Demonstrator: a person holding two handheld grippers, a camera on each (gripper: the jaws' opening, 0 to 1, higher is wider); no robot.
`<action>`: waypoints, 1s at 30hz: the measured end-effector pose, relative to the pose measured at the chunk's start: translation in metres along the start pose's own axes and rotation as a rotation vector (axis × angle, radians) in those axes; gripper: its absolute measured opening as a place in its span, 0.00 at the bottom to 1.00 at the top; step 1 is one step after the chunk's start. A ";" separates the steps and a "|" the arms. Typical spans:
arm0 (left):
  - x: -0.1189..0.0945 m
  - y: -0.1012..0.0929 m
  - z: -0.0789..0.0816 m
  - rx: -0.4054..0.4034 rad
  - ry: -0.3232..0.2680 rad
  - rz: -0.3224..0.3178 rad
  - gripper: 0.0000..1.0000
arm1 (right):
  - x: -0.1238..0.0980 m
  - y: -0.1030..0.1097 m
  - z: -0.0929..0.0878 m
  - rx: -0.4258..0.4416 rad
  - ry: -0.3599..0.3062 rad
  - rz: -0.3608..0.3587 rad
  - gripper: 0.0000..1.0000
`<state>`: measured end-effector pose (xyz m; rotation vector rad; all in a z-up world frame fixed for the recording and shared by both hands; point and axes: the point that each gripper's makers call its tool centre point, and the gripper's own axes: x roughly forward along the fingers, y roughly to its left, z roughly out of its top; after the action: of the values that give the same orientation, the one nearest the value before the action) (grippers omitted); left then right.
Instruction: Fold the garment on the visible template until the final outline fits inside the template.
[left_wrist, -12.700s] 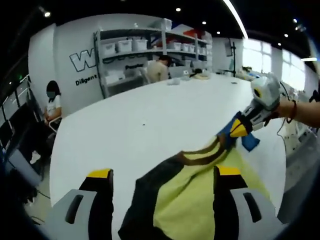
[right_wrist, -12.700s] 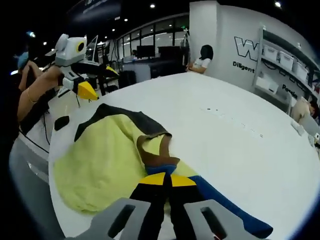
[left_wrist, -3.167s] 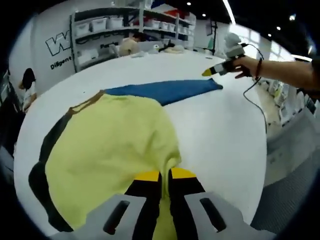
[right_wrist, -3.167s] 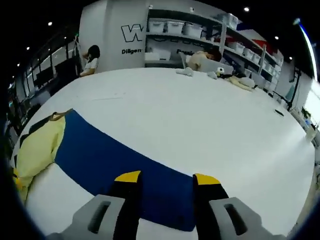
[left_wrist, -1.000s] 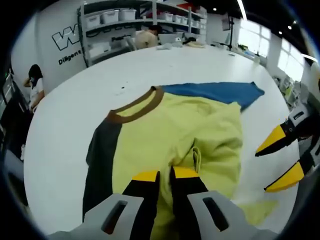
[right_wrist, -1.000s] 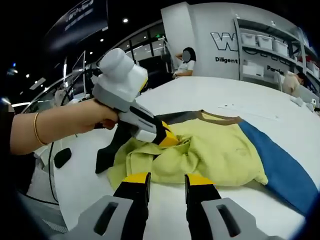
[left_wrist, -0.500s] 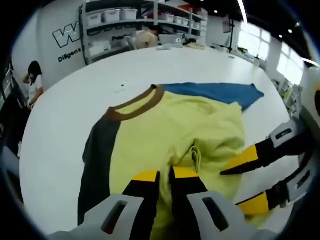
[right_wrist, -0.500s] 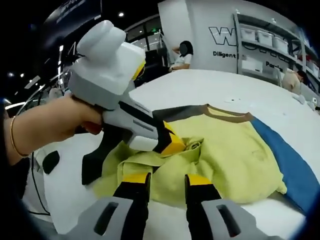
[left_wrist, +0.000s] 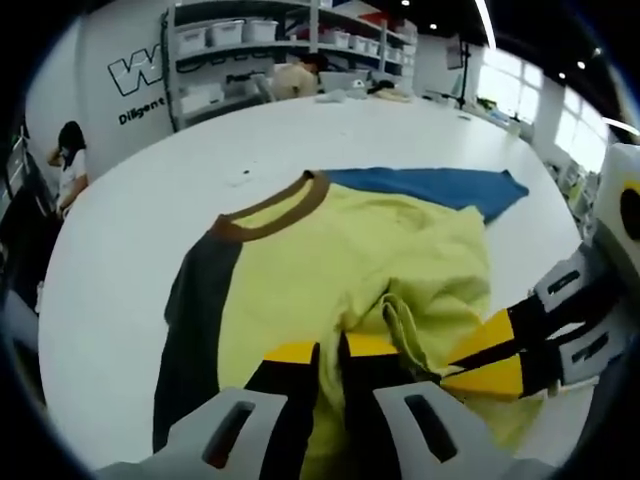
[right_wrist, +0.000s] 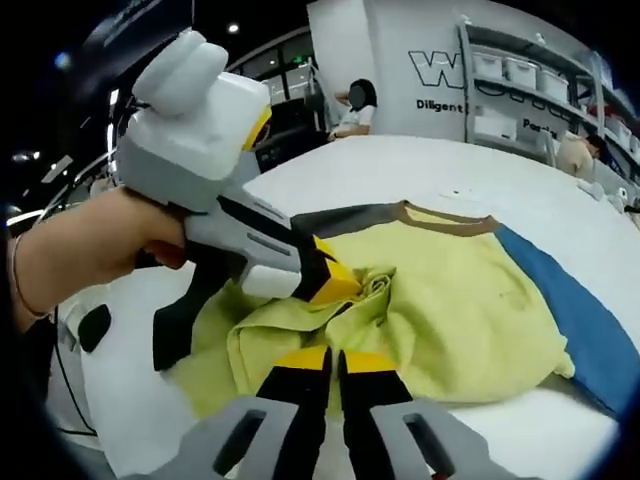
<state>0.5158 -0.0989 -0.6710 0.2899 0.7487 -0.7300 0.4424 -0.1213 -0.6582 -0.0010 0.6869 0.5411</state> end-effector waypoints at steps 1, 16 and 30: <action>0.000 0.000 0.000 0.002 0.000 0.001 0.10 | -0.003 0.000 0.001 0.005 -0.005 0.009 0.00; -0.019 0.004 0.003 -0.085 -0.027 0.029 0.23 | -0.044 -0.022 0.014 -0.029 -0.013 0.063 0.00; -0.090 -0.043 0.006 -0.009 -0.158 0.088 0.29 | -0.070 -0.031 0.009 -0.043 -0.008 0.087 0.00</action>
<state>0.4436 -0.0880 -0.6024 0.2523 0.5856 -0.6580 0.4173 -0.1800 -0.6144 -0.0089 0.6694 0.6389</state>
